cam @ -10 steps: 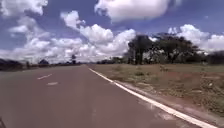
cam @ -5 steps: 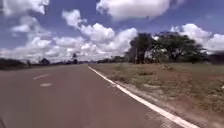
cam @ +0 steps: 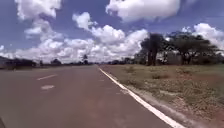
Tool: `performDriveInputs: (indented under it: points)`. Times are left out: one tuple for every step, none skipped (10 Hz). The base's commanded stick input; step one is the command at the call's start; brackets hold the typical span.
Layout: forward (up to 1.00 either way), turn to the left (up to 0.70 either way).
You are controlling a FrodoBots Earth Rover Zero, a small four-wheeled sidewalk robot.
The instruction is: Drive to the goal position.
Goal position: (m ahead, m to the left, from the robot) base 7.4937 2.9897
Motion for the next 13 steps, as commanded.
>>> performDriveInputs:
  points:
    - [1.00, 0.00]
    - [1.00, 0.00]
    - [1.00, 0.00]
    - [1.00, 0.00]
    - [1.00, 0.00]
    - [1.00, 0.00]
    - [1.00, 0.00]
    - [1.00, 0.00]
    - [1.00, 0.00]
    - [1.00, 0.36]
    - [1.00, 0.39]
    - [1.00, 0.27]
    - [1.00, 0.07]
